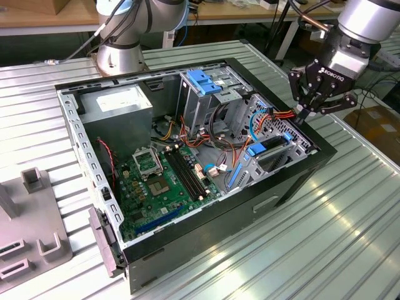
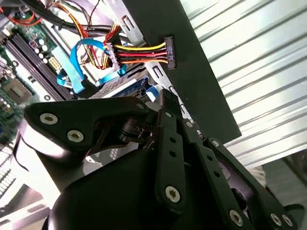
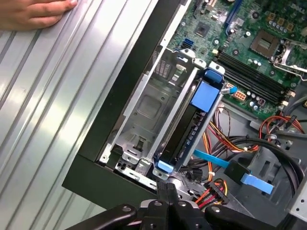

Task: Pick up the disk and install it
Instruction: 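Insert the first disk wire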

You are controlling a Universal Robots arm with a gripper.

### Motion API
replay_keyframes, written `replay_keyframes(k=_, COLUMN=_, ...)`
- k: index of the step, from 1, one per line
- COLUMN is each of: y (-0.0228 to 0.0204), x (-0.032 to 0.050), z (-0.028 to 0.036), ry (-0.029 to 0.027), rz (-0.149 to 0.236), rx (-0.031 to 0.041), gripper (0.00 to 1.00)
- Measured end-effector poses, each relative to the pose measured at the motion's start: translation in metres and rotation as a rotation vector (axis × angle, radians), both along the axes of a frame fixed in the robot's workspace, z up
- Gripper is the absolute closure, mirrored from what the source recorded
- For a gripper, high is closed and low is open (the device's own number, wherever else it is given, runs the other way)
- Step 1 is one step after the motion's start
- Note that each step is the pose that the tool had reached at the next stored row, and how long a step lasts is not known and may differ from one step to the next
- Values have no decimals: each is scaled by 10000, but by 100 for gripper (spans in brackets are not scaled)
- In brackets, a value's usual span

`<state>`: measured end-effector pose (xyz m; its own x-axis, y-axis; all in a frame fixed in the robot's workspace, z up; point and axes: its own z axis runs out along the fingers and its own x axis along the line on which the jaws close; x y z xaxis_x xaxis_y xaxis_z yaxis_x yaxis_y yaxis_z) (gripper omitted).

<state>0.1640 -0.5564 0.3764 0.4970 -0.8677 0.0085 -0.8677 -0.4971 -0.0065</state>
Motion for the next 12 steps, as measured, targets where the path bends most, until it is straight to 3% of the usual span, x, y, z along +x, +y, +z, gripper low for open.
replay_keyframes(k=8, y=0, x=6, z=0, ry=0, rz=1741, rx=0, gripper=90)
replay_keyframes(k=12, y=0, x=7, z=0, ry=0, rz=2438, rx=0, gripper=90)
